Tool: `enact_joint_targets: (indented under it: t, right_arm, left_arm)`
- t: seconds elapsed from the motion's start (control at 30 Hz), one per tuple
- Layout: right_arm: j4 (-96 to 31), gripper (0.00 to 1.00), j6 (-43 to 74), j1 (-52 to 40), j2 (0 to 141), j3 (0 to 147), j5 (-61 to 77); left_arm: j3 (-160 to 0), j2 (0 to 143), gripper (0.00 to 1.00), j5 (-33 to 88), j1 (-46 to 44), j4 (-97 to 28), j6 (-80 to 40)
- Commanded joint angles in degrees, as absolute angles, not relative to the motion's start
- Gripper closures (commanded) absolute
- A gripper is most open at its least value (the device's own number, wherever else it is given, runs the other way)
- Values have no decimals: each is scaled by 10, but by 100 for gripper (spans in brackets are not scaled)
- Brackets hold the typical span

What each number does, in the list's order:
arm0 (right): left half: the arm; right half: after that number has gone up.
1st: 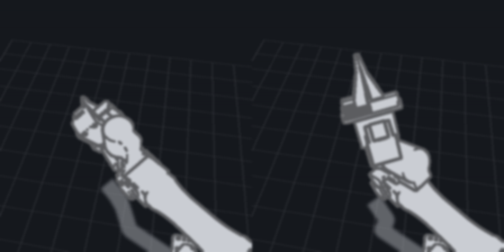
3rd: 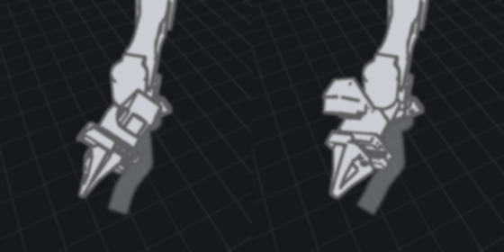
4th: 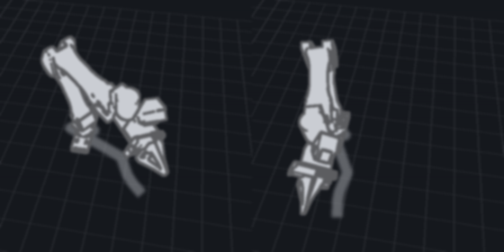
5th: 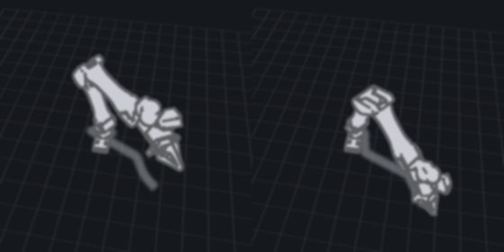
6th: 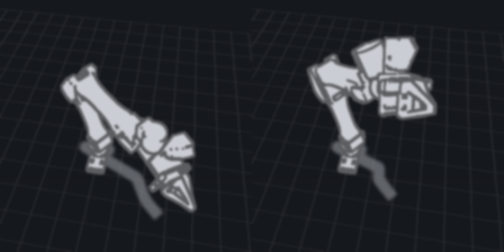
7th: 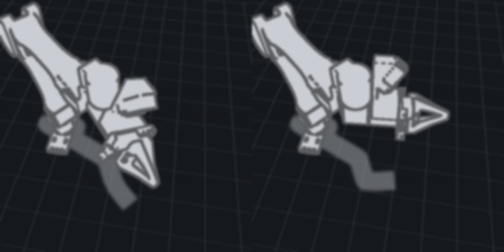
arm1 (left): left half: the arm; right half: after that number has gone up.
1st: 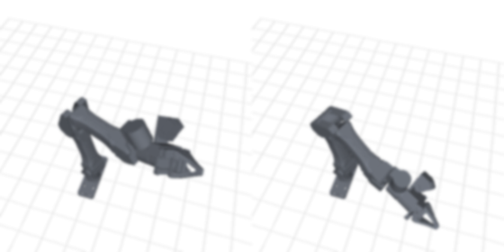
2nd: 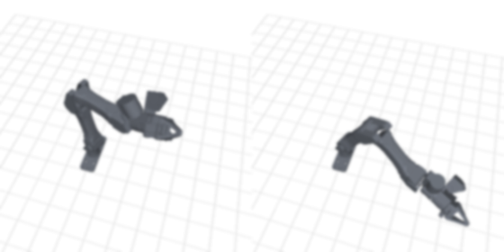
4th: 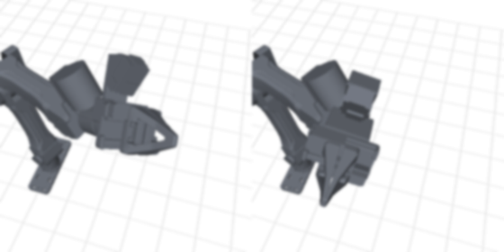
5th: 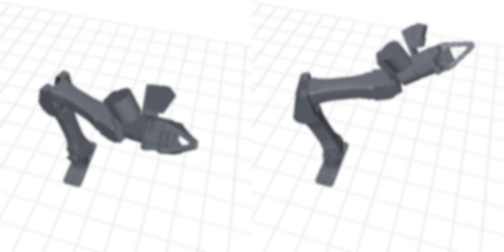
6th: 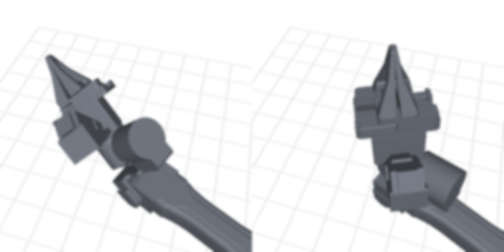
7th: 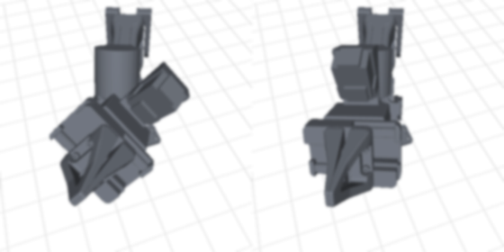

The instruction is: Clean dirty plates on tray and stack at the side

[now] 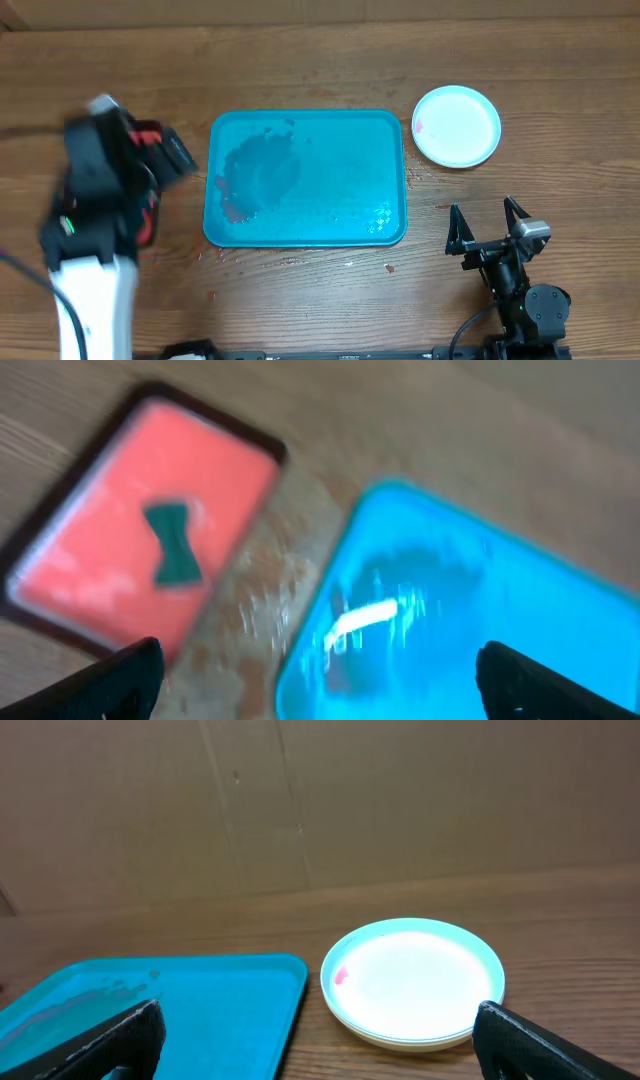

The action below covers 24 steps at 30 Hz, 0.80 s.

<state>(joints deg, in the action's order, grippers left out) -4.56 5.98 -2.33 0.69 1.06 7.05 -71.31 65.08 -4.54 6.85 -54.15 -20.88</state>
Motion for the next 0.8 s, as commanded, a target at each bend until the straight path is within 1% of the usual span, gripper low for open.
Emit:
enact_joint_targets:
  t: [0.0,0.2,0.37,0.4,0.43,0.63,0.77]
  right_arm:
    - [-42,0,58,-22,2,5,65]
    - [-42,0,57,-22,2,5,65]
    - [-42,0,57,-22,2,5,65]
    - [-42,0,58,-22,2,5,65]
    - [-42,0,57,-22,2,5,65]
    - [-42,0,57,-22,2,5,65]
    - [-42,0,57,-22,2,5,65]
  left_arm:
    - [-622,549,0,-52,34,-538,-182]
    - [-552,457,0,-68,31,-526,-181]
    - [-467,378,0,-81,31,-477,-171]
    - [-446,363,0,-81,30,-457,-163]
    - [-373,316,0,-81,24,-379,-151]
    - [-221,215,0,-79,13,-206,-142]
    - [-150,156,0,-78,13,-141,-142]
